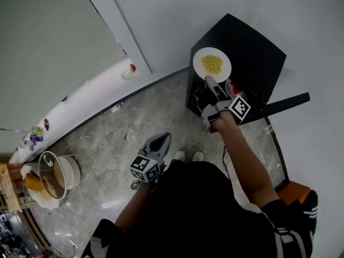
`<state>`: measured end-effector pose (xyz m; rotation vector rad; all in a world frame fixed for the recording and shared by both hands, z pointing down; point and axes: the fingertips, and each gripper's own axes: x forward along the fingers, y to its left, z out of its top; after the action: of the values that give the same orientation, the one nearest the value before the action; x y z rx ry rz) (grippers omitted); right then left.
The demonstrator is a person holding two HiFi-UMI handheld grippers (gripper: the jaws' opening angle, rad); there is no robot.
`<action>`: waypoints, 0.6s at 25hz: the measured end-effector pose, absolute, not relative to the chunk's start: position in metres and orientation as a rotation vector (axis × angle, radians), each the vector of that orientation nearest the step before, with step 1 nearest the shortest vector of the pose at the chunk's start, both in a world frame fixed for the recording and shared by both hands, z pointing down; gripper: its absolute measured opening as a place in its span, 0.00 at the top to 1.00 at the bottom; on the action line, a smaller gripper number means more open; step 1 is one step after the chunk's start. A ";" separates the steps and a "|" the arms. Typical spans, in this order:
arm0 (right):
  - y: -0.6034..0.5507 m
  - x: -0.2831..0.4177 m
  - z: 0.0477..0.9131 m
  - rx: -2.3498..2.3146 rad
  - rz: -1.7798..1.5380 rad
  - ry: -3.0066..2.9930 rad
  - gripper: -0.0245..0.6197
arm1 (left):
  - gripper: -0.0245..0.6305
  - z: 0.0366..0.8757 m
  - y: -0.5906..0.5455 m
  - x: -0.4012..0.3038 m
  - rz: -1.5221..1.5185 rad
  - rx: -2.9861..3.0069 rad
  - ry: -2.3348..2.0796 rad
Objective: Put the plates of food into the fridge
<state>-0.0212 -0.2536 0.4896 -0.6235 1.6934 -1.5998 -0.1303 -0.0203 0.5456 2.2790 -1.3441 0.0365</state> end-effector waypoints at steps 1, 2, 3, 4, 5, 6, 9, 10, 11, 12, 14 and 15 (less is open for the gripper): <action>-0.249 -0.023 0.490 -0.616 -1.607 1.701 0.88 | 0.93 0.546 -0.018 -0.130 0.036 2.277 -1.344; -0.245 -0.026 0.491 -0.610 -1.614 1.710 0.89 | 0.93 0.547 -0.016 -0.130 0.037 2.277 -1.345; -0.241 -0.028 0.492 -0.605 -1.621 1.719 0.89 | 0.93 0.547 -0.015 -0.131 0.038 2.279 -1.348; -0.237 -0.031 0.493 -0.599 -1.630 1.725 0.89 | 0.93 0.547 -0.013 -0.132 0.039 2.280 -1.351; -0.232 -0.033 0.495 -0.594 -1.640 1.727 0.89 | 0.93 0.547 -0.011 -0.132 0.038 2.280 -1.353; -0.227 -0.034 0.497 -0.590 -1.649 1.733 0.89 | 0.93 0.548 -0.009 -0.132 0.036 2.278 -1.353; -0.213 -0.040 0.502 -0.575 -1.660 1.775 0.89 | 0.93 0.549 -0.003 -0.133 0.025 2.275 -1.354; -0.209 -0.043 0.503 -0.566 -1.665 1.784 0.89 | 0.93 0.549 -0.002 -0.134 0.022 2.274 -1.355; -0.205 -0.045 0.505 -0.559 -1.671 1.788 0.89 | 0.93 0.549 -0.001 -0.134 0.020 2.273 -1.356; -0.202 -0.046 0.507 -0.556 -1.677 1.791 0.89 | 0.93 0.549 -0.001 -0.134 0.020 2.271 -1.357; -0.198 -0.046 0.512 -0.555 -1.691 1.790 0.89 | 0.93 0.549 0.000 -0.134 0.019 2.266 -1.358; -0.196 -0.046 0.515 -0.556 -1.698 1.788 0.89 | 0.93 0.549 0.000 -0.133 0.017 2.264 -1.359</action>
<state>-0.0456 -0.1962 0.5151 -0.5557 1.7882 -1.6978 -0.1333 -0.0002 0.5492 2.2643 -1.3587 0.0170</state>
